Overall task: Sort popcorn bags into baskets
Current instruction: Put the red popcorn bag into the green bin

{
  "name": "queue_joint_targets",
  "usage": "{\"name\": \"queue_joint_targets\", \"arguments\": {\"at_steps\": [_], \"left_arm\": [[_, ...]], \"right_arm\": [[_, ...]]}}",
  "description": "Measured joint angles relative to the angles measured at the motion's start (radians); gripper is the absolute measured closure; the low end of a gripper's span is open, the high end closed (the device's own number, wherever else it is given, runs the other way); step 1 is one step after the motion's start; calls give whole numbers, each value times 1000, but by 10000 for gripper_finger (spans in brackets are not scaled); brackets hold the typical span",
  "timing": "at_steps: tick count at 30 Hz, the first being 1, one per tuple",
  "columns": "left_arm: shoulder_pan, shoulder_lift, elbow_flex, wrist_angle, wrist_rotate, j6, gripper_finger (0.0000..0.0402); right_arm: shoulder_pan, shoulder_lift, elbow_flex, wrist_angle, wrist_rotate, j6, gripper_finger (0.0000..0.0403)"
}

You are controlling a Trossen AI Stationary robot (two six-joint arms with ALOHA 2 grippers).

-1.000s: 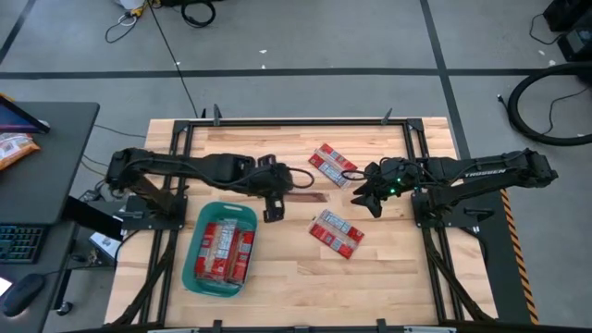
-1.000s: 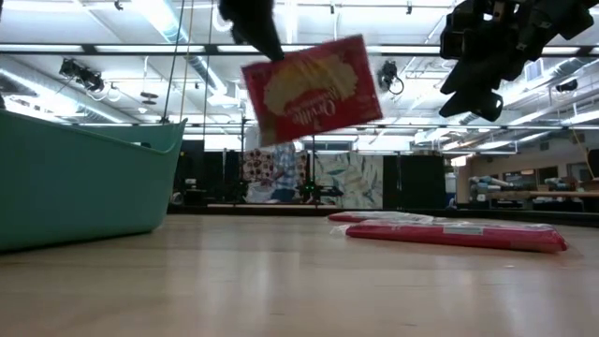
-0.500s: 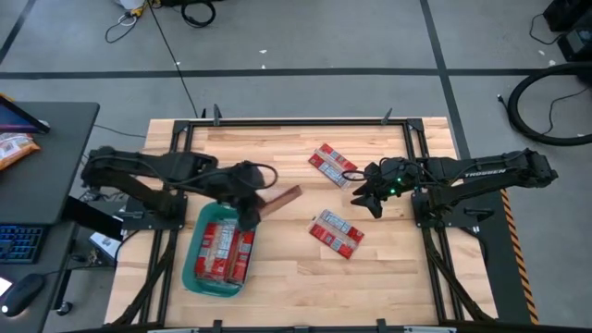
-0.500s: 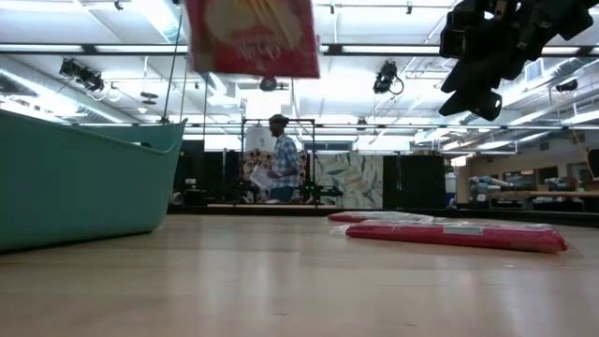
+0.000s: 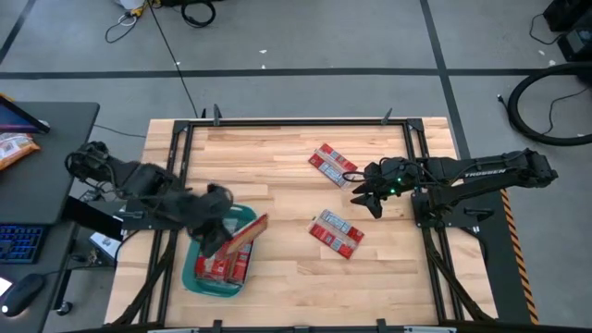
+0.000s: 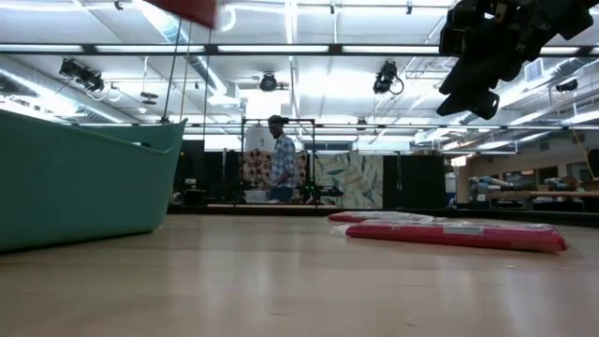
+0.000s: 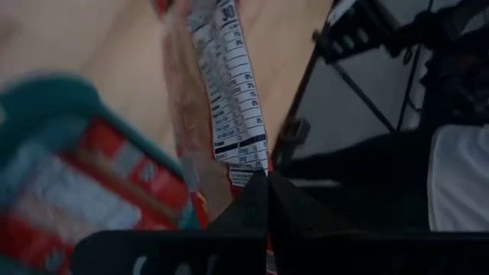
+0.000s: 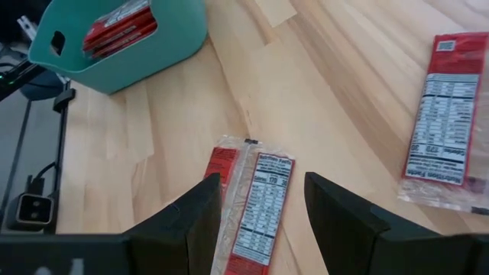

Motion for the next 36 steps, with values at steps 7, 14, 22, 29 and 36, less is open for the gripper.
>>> {"name": "queue_joint_targets", "arguments": {"at_steps": [7, 14, 22, 29, 36], "left_arm": [[-155, -2, 0, -123, -48, -238, 398], [-265, -1, -3, -326, -153, -478, 398], [-297, 17, -4, -471, -171, -684, 397], [-296, 69, -102, -463, -100, -797, 397], [-296, 101, -221, -294, 5, -918, 397]], "right_arm": [[0, 0, 0, 1, 30, -22, 211], [0, 0, 0, 8, 31, -45, 211], [0, 0, 0, 8, 31, -46, 211], [0, 0, 0, 11, 31, -51, 211], [0, 0, 0, 11, 31, -56, 211]]}}
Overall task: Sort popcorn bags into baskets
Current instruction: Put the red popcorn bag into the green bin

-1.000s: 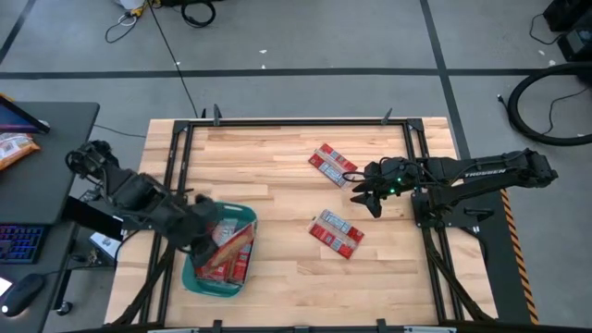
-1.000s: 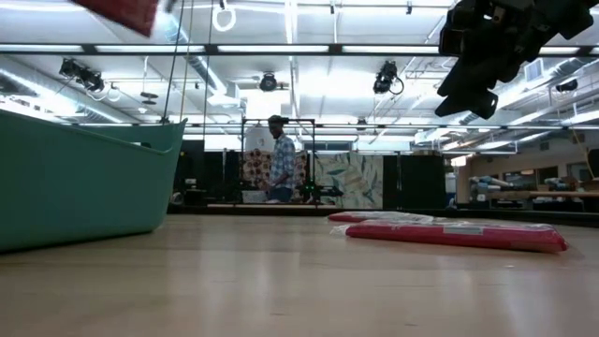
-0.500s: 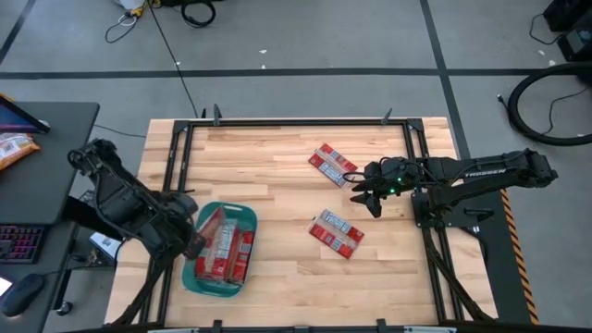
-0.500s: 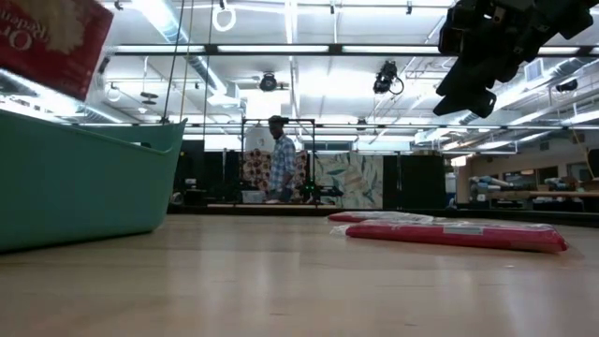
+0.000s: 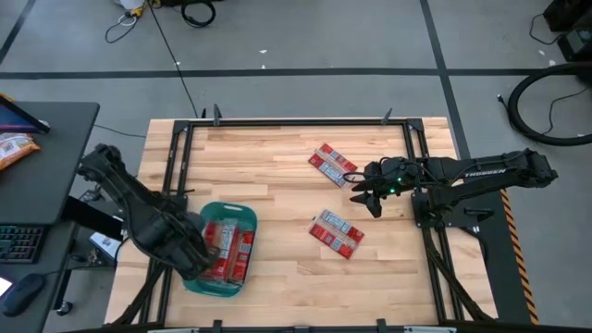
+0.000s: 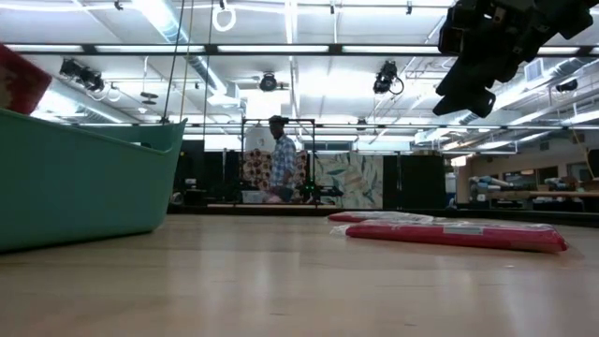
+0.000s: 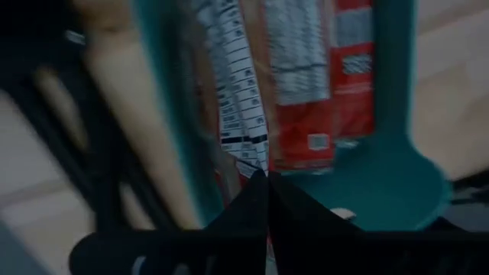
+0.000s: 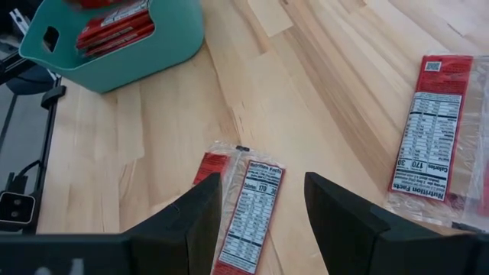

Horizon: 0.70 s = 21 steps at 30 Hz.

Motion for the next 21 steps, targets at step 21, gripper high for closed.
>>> {"name": "queue_joint_targets", "arguments": {"at_steps": [21], "left_arm": [[108, 31, 9, 408, -330, 525, 274]], "right_arm": [[0, 0, 0, 7, 0, -22, 211]]}}
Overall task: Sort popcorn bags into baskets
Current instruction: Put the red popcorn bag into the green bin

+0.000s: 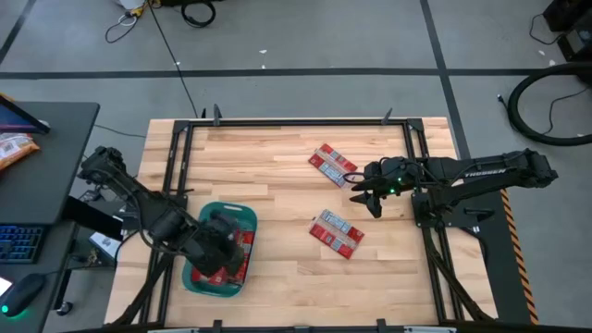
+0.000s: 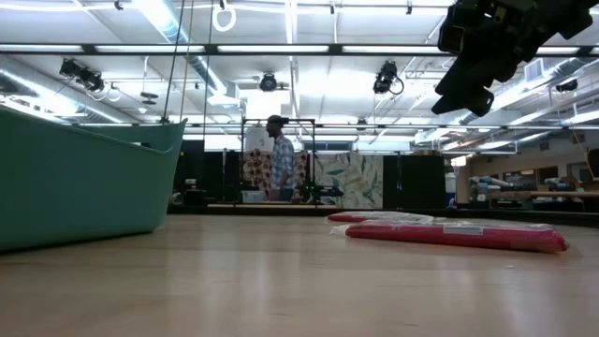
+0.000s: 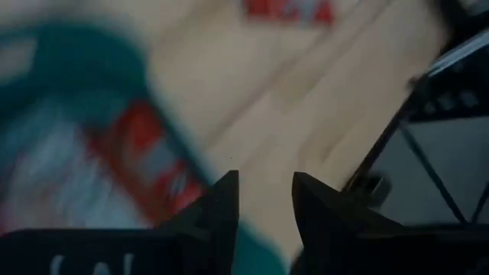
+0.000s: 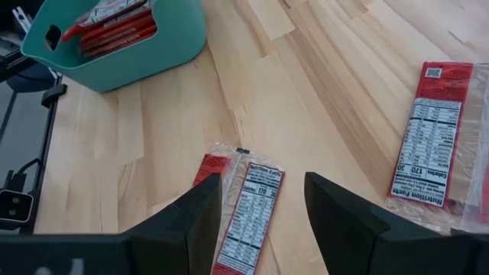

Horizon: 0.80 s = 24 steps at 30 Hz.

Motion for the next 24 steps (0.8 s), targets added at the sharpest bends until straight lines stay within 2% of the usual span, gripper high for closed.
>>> {"name": "queue_joint_targets", "arguments": {"at_steps": [3, 5, 13, 19, 24], "left_arm": [[41, 16, 1, 92, -109, 170, 274], [73, 19, 1, 130, -144, 250, 274], [225, 79, 1, 312, -94, 550, 274], [278, 97, 1, 507, -90, 684, 273], [312, 97, 1, 508, -72, 634, 273]], "right_arm": [[0, 0, 0, 0, 0, 0, 211], [0, 1, 0, 0, 0, 5, 211], [0, 11, 0, -3, 0, 10, 211], [0, 17, 0, -2, 0, 48, 211], [-35, 55, 0, 1, 16, 40, 211]]}}
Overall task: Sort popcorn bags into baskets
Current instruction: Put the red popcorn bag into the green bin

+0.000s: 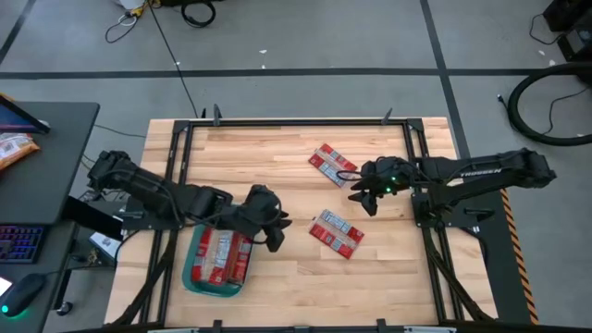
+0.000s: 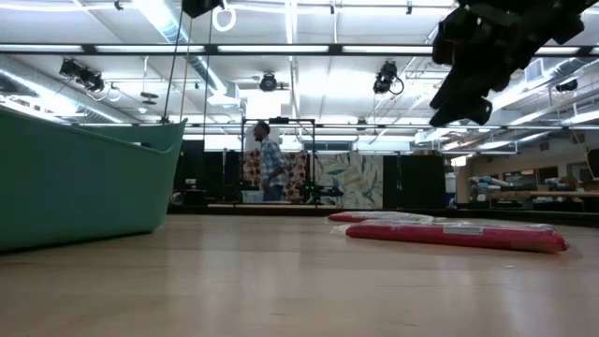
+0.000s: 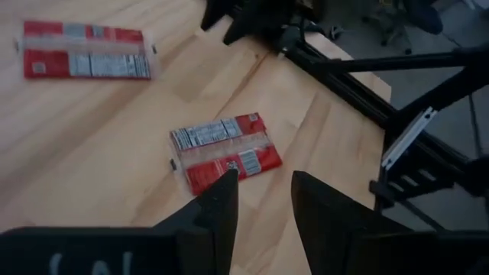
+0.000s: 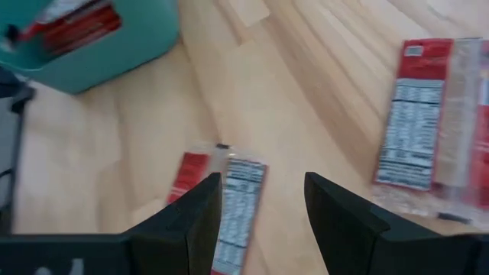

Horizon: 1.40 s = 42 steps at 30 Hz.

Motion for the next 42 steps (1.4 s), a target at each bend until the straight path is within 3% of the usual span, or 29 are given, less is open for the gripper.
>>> {"name": "queue_joint_targets", "arguments": {"at_steps": [6, 14, 20, 29, 34, 42], "left_arm": [[88, 0, 0, -9, 165, -18, 273], [141, 0, 0, -21, 272, 8, 274], [149, -11, 0, -52, 372, 20, 274], [149, -10, 0, -135, 406, 56, 273], [149, -10, 0, -137, 415, 100, 273], [149, -10, 0, -179, 452, 108, 273]], "right_arm": [[-85, 101, 0, 17, -22, -74, 211], [-218, 256, 0, 95, 18, -183, 211], [-367, 334, 0, 104, -20, -200, 211], [-598, 477, 66, 84, -202, -254, 211], [-650, 588, 160, 50, -240, -302, 203], [-682, 739, 265, -4, -336, -346, 156]]}}
